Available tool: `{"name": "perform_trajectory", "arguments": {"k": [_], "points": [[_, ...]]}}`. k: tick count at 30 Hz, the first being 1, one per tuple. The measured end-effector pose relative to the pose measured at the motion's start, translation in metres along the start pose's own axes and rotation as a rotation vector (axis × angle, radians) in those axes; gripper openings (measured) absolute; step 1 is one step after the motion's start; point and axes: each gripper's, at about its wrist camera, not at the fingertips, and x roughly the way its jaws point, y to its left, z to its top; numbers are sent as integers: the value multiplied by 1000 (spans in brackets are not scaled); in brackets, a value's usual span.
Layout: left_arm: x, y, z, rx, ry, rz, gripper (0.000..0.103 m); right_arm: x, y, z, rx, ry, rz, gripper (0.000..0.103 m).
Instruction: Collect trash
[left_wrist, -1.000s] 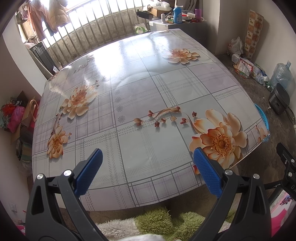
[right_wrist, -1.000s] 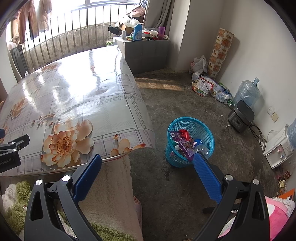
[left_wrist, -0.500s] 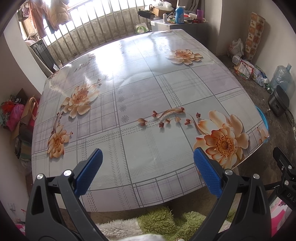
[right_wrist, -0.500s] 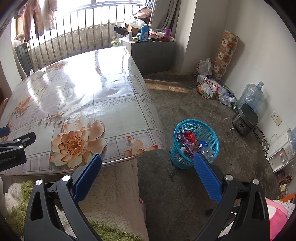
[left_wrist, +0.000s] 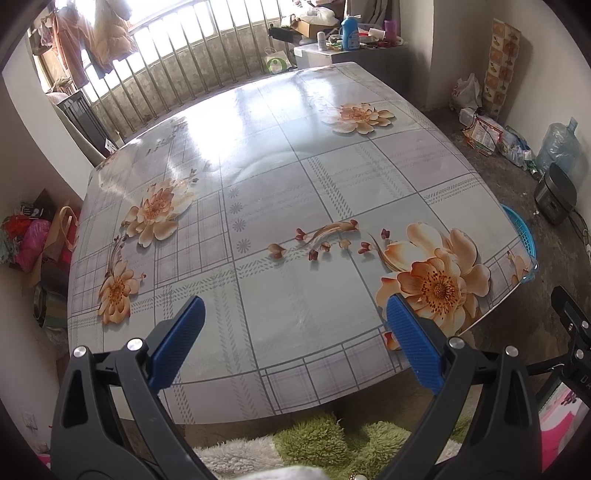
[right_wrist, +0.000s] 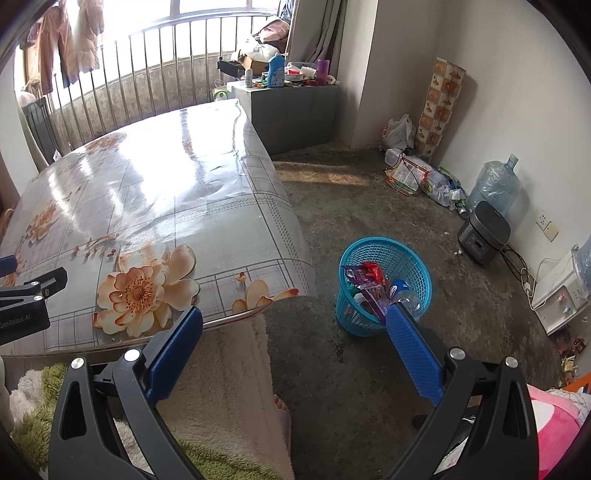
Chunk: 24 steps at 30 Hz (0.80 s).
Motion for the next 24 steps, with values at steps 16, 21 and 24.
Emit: {"name": "perform_trajectory", "arguments": {"k": [16, 21, 24], "points": [[0, 1, -1, -3, 2, -1, 94, 1, -1, -2, 0, 1, -1, 97], [0, 1, -1, 0, 2, -1, 94, 1, 0, -2, 0, 0, -2, 97], [0, 1, -1, -1, 1, -1, 94, 1, -1, -2, -1, 0, -2, 97]]}}
